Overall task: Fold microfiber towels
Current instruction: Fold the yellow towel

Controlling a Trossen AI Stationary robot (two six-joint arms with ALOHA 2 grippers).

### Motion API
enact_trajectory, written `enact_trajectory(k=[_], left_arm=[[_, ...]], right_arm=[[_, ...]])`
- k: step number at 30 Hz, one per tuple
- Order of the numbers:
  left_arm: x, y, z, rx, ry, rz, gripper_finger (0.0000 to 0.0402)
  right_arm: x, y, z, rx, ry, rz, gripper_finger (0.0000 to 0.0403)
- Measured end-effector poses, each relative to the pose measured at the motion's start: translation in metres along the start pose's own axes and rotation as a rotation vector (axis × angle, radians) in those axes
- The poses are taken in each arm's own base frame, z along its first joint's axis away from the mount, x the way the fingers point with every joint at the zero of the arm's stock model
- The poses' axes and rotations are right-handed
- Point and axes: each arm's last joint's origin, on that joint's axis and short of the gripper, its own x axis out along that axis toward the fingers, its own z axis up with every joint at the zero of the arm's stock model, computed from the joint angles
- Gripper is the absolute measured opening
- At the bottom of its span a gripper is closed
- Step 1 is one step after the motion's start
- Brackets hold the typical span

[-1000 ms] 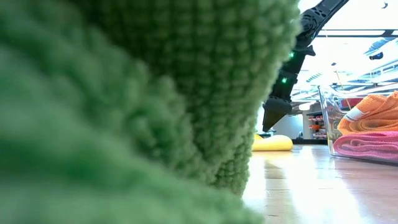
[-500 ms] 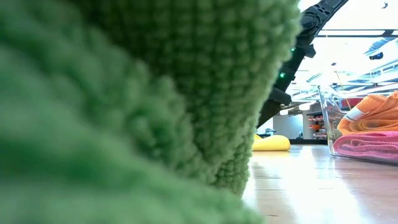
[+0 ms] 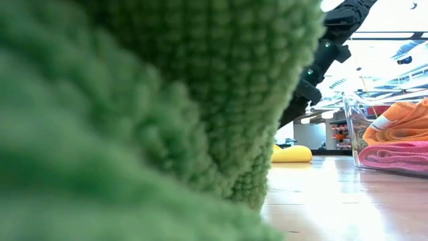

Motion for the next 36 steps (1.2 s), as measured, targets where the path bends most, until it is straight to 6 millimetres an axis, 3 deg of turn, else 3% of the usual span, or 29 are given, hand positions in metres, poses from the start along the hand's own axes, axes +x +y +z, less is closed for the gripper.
enact_trajectory(k=[7,15,22,27,36], left_arm=[[-0.003,-0.022,0.004,0.168,0.011,-0.028,0.0155],[-0.006,-0.021,0.007,0.192,0.005,0.032,0.0135],[-0.052,-0.010,0.017,0.182,-0.020,0.084,0.0110],[-0.081,-0.004,0.006,0.126,-0.067,0.103,0.0091],[-0.101,0.009,-0.024,-0.007,0.052,0.078,0.0073]], right_arm=[[0.001,0.010,0.000,-0.038,-0.030,0.040,0.0197],[0.010,0.021,-0.002,0.094,-0.133,-0.022,0.0182],[0.041,0.011,0.021,0.229,-0.058,-0.122,0.0173],[0.052,-0.010,0.028,0.284,0.034,-0.195,0.0175],[0.068,-0.019,0.019,0.304,0.093,-0.146,0.0222]])
